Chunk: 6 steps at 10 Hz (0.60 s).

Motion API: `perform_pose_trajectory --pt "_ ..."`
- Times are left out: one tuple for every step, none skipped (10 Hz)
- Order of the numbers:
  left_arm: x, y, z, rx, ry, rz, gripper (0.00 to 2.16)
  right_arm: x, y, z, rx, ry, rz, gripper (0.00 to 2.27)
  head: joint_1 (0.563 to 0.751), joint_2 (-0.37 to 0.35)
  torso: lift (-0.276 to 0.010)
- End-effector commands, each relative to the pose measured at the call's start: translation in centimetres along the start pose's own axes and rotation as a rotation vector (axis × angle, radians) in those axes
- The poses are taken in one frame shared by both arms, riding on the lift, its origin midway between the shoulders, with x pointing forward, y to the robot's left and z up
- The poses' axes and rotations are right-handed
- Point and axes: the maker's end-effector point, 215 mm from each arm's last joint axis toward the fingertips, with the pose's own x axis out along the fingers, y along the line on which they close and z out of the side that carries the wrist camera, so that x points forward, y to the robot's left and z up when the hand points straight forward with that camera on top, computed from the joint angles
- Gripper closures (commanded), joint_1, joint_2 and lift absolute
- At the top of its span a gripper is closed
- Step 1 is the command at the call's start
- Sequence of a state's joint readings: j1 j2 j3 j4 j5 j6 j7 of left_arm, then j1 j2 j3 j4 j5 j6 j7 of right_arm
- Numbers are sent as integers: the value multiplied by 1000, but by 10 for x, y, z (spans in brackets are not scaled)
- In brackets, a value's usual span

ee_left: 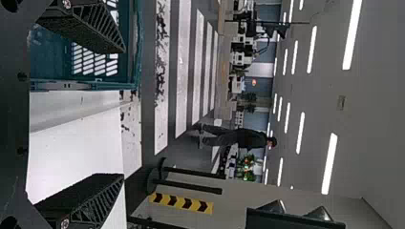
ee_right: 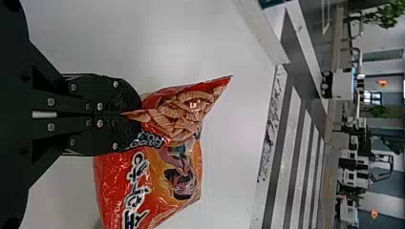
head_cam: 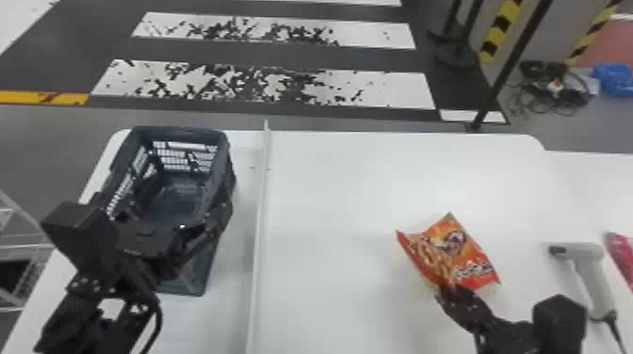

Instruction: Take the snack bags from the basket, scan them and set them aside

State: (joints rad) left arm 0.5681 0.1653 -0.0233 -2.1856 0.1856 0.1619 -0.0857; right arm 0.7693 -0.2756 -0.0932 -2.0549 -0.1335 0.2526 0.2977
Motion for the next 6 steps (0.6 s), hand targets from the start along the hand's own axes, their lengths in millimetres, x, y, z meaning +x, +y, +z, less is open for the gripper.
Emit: perform_pose_trajectory --pt "0 -6 3 -4 -6 -7 70 -9 -27 40 247 -65 18 2250 695 -72 -75" --pt "-1 -10 6 -4 -8 -13 70 -16 -27 63 401 -99 75 2250 695 -101 -75" --pt "-2 -13 7 -2 -9 -18 70 -22 -18 78 544 -122 156 2250 695 -110 -75" --pt "-2 -16 7 3 -8 -22 70 -30 -9 88 678 -143 237 2250 695 -114 -75" --pt "-5 -17 8 6 -7 -25 70 -40 4 93 827 -149 338 2250 695 -109 -75" --pt "-5 -20 9 9 -9 -28 70 -52 11 101 993 -170 457 2250 695 -99 -75"
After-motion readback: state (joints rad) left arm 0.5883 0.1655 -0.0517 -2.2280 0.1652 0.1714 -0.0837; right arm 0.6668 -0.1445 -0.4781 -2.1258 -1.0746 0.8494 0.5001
